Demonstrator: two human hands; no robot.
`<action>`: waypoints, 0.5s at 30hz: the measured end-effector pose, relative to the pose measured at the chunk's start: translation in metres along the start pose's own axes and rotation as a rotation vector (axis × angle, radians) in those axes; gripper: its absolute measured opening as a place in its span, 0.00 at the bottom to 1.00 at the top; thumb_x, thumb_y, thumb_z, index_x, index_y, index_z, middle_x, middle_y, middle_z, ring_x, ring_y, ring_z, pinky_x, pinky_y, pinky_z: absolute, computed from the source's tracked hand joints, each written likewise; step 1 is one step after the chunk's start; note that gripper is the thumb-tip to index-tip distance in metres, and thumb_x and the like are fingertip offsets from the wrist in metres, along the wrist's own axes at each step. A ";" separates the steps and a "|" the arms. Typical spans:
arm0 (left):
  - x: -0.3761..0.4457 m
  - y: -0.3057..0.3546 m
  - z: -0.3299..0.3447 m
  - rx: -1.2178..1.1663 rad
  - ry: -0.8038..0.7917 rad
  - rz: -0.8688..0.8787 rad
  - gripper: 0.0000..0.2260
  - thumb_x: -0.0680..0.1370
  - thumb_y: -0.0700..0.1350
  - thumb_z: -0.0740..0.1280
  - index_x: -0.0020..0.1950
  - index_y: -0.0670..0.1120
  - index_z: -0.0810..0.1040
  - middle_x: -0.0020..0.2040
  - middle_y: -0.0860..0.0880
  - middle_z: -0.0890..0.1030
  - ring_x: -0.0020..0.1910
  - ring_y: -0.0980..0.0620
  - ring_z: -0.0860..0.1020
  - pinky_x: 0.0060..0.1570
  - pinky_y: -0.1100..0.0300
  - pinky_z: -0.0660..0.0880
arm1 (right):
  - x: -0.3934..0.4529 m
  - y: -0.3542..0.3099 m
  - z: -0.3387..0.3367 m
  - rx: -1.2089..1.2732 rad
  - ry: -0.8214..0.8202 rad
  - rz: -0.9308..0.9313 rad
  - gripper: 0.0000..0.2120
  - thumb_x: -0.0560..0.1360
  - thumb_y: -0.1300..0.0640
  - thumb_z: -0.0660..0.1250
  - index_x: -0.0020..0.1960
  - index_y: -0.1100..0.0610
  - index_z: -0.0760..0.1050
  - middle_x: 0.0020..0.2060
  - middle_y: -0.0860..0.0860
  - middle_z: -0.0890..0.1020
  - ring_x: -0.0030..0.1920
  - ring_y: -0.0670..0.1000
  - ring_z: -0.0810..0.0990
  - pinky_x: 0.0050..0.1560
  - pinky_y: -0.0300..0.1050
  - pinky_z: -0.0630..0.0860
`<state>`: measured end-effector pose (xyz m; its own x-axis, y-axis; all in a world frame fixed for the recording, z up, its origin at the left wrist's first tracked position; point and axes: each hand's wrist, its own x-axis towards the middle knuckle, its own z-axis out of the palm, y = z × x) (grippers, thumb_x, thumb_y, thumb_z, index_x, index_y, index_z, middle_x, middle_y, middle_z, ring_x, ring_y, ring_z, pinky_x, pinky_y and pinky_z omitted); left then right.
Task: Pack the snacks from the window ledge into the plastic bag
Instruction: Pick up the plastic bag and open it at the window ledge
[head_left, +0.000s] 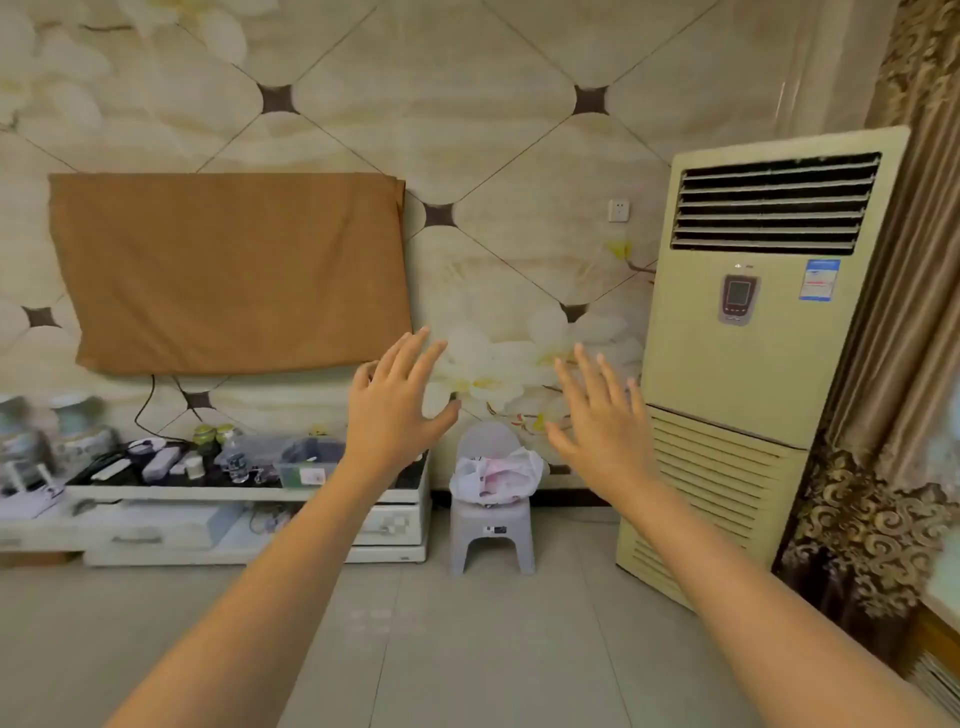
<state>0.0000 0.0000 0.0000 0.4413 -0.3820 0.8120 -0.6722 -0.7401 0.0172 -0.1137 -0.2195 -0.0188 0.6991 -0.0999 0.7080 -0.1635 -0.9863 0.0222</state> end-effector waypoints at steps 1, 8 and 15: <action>-0.003 0.004 0.006 -0.018 -0.034 -0.001 0.28 0.73 0.61 0.60 0.71 0.52 0.70 0.73 0.52 0.69 0.71 0.51 0.68 0.59 0.50 0.67 | -0.003 0.002 0.007 0.020 -0.033 0.020 0.35 0.75 0.45 0.64 0.77 0.54 0.55 0.77 0.55 0.55 0.76 0.58 0.56 0.71 0.63 0.58; -0.036 0.014 0.090 -0.058 -0.156 -0.078 0.29 0.72 0.63 0.62 0.70 0.52 0.70 0.68 0.55 0.72 0.65 0.52 0.72 0.56 0.53 0.68 | -0.019 0.023 0.086 0.133 0.014 0.011 0.33 0.69 0.48 0.73 0.71 0.56 0.68 0.69 0.54 0.72 0.67 0.57 0.72 0.59 0.55 0.72; -0.019 -0.022 0.212 -0.064 -0.299 -0.072 0.28 0.71 0.64 0.60 0.67 0.52 0.73 0.65 0.54 0.75 0.63 0.52 0.75 0.52 0.54 0.71 | 0.022 0.052 0.198 0.127 -0.133 0.015 0.32 0.67 0.47 0.74 0.68 0.56 0.72 0.64 0.53 0.77 0.62 0.56 0.77 0.55 0.53 0.75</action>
<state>0.1322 -0.0939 -0.1399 0.6380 -0.4828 0.5999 -0.6646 -0.7387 0.1124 0.0307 -0.2989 -0.1417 0.7842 -0.1234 0.6081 -0.0918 -0.9923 -0.0829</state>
